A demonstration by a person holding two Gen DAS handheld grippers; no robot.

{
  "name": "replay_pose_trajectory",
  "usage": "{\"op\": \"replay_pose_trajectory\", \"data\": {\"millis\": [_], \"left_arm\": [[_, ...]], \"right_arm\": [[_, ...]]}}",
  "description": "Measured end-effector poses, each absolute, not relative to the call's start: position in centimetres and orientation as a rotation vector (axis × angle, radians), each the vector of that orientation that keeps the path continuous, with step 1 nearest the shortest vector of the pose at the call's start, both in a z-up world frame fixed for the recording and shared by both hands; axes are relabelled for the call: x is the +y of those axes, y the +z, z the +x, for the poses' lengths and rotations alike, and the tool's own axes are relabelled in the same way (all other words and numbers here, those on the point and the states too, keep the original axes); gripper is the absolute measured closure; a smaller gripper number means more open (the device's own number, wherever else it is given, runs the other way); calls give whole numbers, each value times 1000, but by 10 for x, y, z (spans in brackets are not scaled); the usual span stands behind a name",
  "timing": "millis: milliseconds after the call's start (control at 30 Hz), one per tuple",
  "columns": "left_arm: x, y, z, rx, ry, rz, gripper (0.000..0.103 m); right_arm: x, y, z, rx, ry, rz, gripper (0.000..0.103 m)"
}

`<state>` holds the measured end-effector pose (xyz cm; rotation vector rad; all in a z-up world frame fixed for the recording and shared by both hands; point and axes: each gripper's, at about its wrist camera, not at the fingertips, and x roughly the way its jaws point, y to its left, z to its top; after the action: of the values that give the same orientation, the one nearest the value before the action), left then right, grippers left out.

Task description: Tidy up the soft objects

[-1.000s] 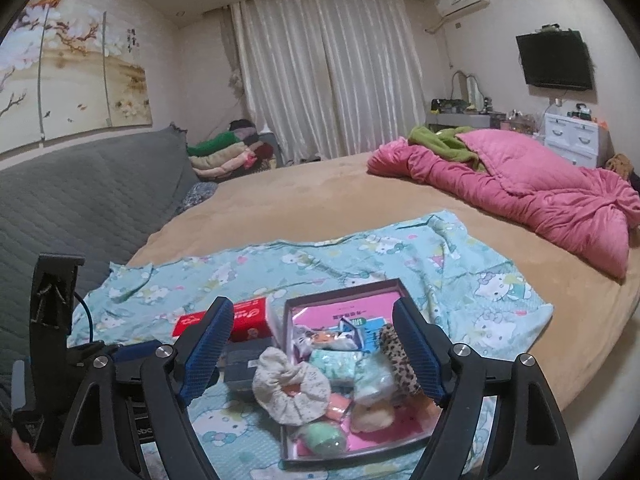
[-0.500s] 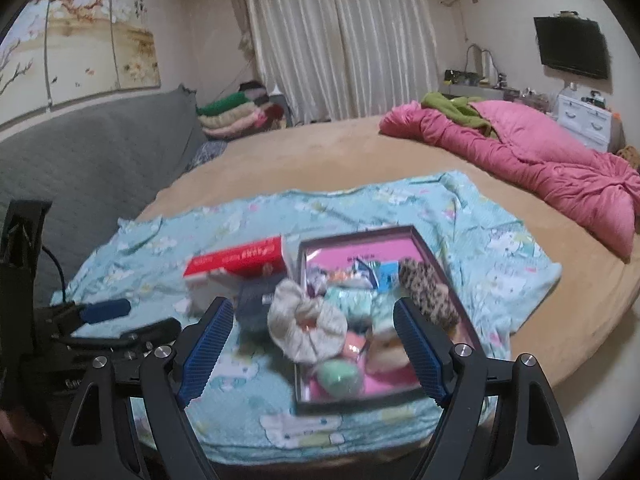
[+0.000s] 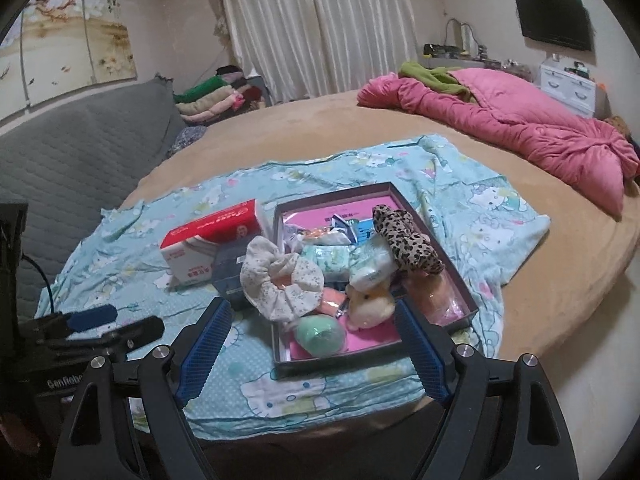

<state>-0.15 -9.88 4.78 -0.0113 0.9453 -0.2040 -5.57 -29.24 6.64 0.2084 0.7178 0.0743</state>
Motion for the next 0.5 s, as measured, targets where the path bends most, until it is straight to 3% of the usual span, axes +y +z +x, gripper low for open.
{"op": "replay_pose_trajectory", "data": {"millis": [500], "left_arm": [[-110, 38, -3, 970, -217, 25, 19]], "right_arm": [[-281, 61, -57, 714, 94, 175, 17]]}}
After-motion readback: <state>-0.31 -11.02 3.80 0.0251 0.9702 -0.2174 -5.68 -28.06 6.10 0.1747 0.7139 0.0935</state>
